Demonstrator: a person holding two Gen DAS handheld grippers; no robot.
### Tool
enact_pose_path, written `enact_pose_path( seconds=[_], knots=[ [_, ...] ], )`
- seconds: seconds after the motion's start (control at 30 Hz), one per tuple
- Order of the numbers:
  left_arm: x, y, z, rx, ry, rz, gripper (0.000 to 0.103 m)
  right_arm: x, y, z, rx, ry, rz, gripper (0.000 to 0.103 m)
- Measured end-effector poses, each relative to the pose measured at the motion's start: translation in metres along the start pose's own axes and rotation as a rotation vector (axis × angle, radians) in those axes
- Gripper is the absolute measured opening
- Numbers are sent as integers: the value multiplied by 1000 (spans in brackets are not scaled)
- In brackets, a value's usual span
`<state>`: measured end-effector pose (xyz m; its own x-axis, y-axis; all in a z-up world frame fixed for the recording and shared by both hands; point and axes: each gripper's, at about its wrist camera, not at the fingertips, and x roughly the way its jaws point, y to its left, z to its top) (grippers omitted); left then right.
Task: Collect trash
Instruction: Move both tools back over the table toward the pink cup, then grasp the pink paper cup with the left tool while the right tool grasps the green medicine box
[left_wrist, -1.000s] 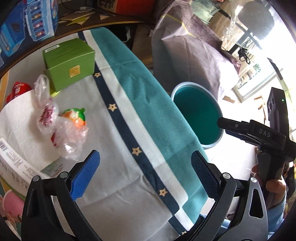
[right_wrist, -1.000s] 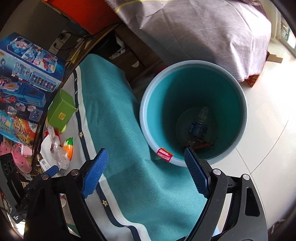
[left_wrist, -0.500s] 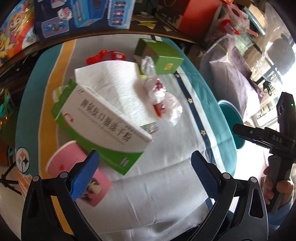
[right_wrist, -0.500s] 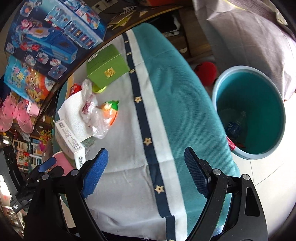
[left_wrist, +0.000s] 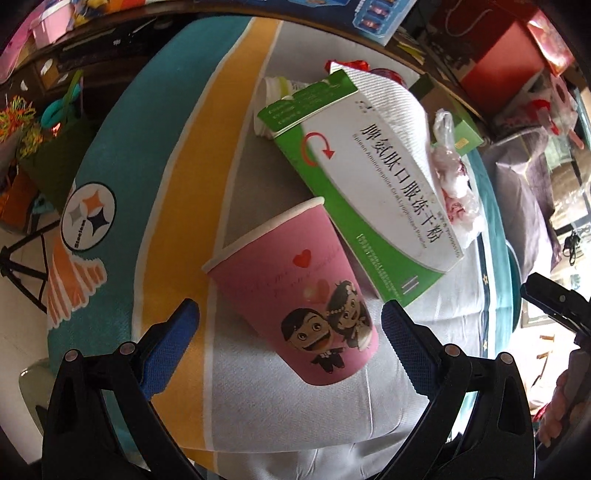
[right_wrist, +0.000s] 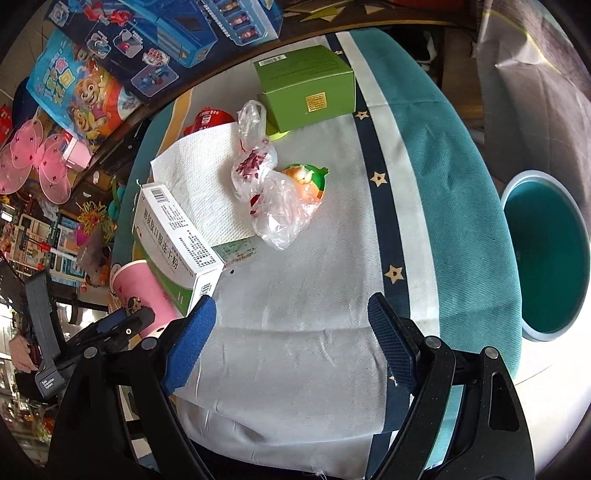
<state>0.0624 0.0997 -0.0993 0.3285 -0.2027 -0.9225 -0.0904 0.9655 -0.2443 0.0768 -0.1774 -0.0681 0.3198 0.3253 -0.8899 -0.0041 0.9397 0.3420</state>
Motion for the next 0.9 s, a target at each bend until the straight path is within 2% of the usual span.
enact_pose_path(
  seconds=[0.17, 0.37, 0.67, 0.77, 0.8, 0.83, 0.87, 0.9],
  knots=[
    [8, 6, -1, -11, 5, -28, 99, 4, 14, 4, -31, 16, -13, 81],
    [5, 19, -5, 1, -4, 10, 99, 14, 37, 12, -85, 36, -20, 80],
    [-5, 43, -5, 19, -34, 23, 99, 42, 106, 32, -288, 76, 31, 80],
    [-8, 41, 2, 50, -57, -16, 97, 53, 122, 42, -327, 89, 38, 77],
    [-7, 40, 4, 61, -57, -31, 88, 56, 124, 45, -328, 99, 43, 68],
    [-6, 39, 8, 71, -51, -43, 68, 59, 126, 47, -326, 113, 49, 64],
    [-4, 40, 8, 77, -43, -59, 63, 63, 128, 49, -325, 124, 54, 58],
    [-5, 40, 9, 83, -45, -69, 63, 66, 130, 52, -330, 132, 54, 57]
  ],
)
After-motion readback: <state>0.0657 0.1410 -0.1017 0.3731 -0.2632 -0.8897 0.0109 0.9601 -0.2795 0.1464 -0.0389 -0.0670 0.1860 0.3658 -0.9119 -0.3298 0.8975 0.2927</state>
